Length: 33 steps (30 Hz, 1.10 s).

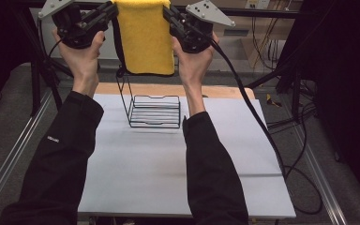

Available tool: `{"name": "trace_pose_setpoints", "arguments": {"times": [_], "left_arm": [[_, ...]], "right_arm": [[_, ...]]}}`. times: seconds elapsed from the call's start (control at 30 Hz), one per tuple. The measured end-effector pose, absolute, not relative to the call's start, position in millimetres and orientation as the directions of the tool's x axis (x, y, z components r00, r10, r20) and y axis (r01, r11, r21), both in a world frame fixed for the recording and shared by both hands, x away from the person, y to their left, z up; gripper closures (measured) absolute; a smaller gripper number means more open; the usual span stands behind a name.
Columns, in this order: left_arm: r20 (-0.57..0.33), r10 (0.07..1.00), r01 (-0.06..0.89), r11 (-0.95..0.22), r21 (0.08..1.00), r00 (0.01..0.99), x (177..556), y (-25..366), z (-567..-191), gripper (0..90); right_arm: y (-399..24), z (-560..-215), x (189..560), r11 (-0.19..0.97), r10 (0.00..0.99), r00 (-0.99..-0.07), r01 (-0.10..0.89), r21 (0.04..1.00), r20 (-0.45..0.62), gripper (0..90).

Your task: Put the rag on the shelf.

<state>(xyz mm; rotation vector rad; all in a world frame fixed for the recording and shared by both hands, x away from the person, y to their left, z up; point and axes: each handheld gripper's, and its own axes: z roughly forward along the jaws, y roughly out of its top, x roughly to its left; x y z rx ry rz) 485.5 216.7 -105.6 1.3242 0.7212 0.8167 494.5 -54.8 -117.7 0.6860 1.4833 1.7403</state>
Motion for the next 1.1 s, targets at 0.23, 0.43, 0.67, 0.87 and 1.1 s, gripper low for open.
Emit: {"name": "trace_pose_setpoints", "arguments": {"times": [0.23, 0.43, 0.67, 0.87, 1.1], "left_arm": [[0.023, 0.849, -0.096, 0.033, 0.995, 0.529, 501.1, 213.6, -104.9, 79.8], [0.034, 0.849, -0.091, 0.017, 0.996, 0.527, 509.3, 213.7, -112.1, 79.8], [0.051, 0.850, -0.089, -0.005, 0.996, 0.524, 515.9, 214.6, -122.8, 79.9], [0.065, 0.847, -0.079, -0.027, 0.997, 0.528, 518.1, 215.3, -132.8, 79.8], [0.071, 0.839, -0.067, -0.041, 0.997, 0.540, 515.8, 219.7, -147.2, 79.8]], "right_arm": [[-55.5, -118.1, 507.8, -0.058, 0.813, -0.580, -0.179, 0.982, -0.058, 83.6], [-55.2, -122.3, 515.7, -0.042, 0.817, -0.574, -0.168, 0.985, -0.064, 83.7], [-55.0, -131.3, 522.4, -0.028, 0.814, -0.577, -0.151, 0.988, -0.065, 83.6], [-55.5, -139.4, 525.2, -0.013, 0.815, -0.576, -0.133, 0.991, -0.066, 83.6], [-53.9, -151.2, 521.2, 0.018, 0.808, -0.583, -0.119, 0.993, -0.085, 83.5]]}}
